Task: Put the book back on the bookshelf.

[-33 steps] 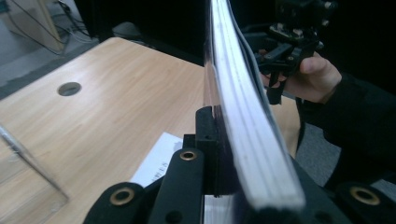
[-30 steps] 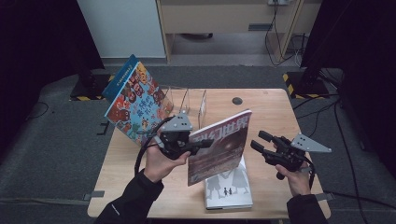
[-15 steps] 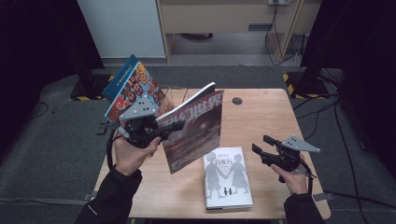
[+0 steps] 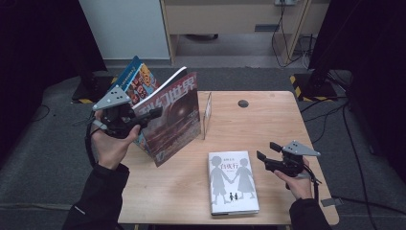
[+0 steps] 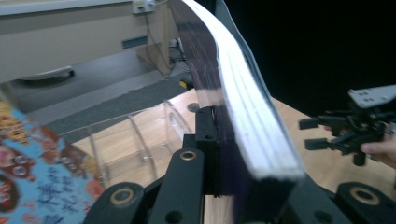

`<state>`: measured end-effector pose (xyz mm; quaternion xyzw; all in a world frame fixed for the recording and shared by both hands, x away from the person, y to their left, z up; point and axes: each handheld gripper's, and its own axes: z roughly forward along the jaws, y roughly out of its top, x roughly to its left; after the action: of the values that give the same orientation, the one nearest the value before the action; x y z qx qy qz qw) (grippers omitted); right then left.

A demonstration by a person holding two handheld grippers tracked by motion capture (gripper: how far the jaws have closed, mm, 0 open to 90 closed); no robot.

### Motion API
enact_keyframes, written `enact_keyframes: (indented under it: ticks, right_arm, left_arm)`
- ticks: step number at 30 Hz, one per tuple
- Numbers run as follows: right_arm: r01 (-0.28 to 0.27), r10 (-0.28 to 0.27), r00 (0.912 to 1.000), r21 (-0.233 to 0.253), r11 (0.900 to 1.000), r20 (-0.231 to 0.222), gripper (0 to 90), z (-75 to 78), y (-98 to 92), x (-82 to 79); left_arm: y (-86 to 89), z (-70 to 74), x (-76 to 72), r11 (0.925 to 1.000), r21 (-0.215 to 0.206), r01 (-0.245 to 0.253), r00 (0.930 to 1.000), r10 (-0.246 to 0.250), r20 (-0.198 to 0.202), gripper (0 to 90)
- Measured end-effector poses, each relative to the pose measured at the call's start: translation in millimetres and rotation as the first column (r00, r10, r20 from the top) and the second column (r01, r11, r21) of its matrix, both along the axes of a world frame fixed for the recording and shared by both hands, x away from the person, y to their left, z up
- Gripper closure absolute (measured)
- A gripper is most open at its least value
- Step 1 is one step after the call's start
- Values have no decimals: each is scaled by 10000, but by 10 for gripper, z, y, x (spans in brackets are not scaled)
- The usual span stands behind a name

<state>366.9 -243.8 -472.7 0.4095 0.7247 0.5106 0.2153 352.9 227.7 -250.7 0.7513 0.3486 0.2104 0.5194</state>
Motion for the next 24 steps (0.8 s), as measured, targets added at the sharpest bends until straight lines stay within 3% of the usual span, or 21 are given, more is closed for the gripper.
enact_keyframes:
  ticks: [9,15,24]
  right_arm:
    - [11,-16,9999,-265,9996,-163,303,-43,5,10]
    - [47,-53,9998,-327,9995,-179,304,-49,8,12]
    - [34,-46,9996,-442,9990,-271,304,-72,20,26]
  left_arm:
    - [244,39,90,9965,-284,-792,9968,793,23,834]
    - [377,63,140,9891,-388,-1418,9896,1426,190,833]
    - [495,-4,336,9770,-704,-2013,9792,2025,100,833]
